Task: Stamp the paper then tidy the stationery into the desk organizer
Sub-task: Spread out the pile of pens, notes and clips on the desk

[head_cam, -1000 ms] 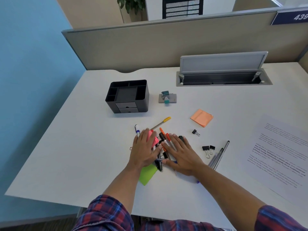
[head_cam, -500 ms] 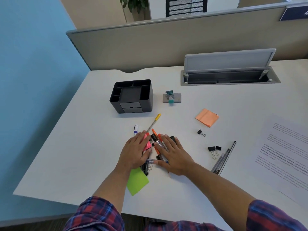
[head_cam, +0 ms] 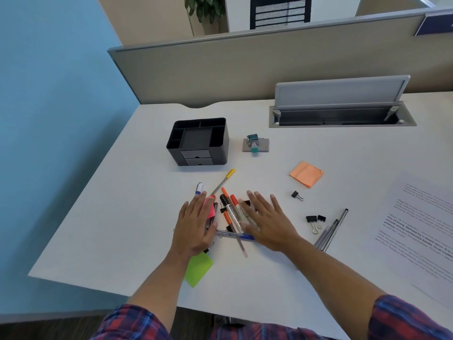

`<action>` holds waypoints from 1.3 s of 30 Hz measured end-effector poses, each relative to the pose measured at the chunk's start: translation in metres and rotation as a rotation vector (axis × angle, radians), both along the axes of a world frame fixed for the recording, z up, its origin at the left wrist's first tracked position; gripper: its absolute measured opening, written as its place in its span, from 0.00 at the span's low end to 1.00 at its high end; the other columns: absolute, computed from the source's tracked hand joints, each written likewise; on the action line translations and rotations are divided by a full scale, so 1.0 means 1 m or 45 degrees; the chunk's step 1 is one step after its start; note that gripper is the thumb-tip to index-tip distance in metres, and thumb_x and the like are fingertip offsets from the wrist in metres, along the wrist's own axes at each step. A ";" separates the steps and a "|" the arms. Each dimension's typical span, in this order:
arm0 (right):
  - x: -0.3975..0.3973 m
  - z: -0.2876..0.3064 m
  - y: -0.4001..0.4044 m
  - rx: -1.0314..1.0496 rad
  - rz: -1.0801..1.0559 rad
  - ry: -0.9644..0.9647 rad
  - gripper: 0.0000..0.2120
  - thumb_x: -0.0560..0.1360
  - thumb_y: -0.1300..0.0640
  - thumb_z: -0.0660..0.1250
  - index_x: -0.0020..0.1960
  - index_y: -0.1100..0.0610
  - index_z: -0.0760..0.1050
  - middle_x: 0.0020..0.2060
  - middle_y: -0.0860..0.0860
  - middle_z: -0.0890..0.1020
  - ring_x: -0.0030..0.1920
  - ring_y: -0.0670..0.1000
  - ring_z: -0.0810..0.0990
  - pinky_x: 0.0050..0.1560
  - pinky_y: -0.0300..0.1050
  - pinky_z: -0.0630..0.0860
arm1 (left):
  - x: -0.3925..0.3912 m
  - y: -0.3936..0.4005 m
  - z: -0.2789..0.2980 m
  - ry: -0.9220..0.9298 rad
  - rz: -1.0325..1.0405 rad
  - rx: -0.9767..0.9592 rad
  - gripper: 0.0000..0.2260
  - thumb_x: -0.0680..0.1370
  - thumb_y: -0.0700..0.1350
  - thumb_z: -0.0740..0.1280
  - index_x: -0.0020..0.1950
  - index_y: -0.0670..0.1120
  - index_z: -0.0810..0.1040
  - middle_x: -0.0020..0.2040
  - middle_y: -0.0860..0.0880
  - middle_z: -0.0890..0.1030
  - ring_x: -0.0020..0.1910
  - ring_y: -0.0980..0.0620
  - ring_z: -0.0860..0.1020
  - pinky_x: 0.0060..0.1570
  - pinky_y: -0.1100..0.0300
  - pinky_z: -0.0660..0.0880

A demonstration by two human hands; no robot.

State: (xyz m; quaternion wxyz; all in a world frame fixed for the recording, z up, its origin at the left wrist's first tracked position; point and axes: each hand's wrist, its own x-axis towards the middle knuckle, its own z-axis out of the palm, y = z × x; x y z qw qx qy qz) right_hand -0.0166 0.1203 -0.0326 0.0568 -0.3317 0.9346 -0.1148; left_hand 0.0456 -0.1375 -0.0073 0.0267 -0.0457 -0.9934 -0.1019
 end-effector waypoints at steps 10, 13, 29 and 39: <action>0.000 0.010 0.074 0.182 -0.800 0.211 0.30 0.82 0.38 0.47 0.81 0.49 0.56 0.80 0.53 0.60 0.80 0.58 0.55 0.75 0.70 0.45 | 0.045 -0.007 -0.016 -0.214 0.233 -0.046 0.42 0.70 0.81 0.46 0.80 0.66 0.38 0.83 0.54 0.38 0.82 0.42 0.41 0.73 0.29 0.43; 0.006 0.006 0.082 0.149 -0.992 0.062 0.31 0.81 0.35 0.47 0.81 0.45 0.52 0.81 0.51 0.55 0.80 0.59 0.50 0.72 0.74 0.45 | 0.050 -0.001 -0.023 -0.245 0.263 -0.014 0.44 0.70 0.81 0.51 0.79 0.67 0.38 0.82 0.54 0.37 0.82 0.41 0.42 0.73 0.28 0.48; 0.026 -0.012 0.061 -0.084 -0.702 -0.045 0.29 0.84 0.42 0.49 0.82 0.48 0.48 0.82 0.53 0.47 0.81 0.53 0.44 0.80 0.52 0.42 | 0.058 -0.012 -0.038 -0.093 0.228 -0.003 0.34 0.79 0.69 0.50 0.82 0.60 0.44 0.83 0.53 0.43 0.82 0.47 0.46 0.78 0.39 0.51; 0.027 -0.014 0.011 -0.107 -0.430 -0.159 0.30 0.82 0.35 0.38 0.81 0.43 0.37 0.81 0.48 0.38 0.80 0.48 0.34 0.78 0.49 0.35 | 0.063 -0.037 -0.035 -0.090 0.213 0.021 0.33 0.81 0.66 0.48 0.83 0.55 0.47 0.83 0.53 0.46 0.82 0.50 0.47 0.79 0.46 0.50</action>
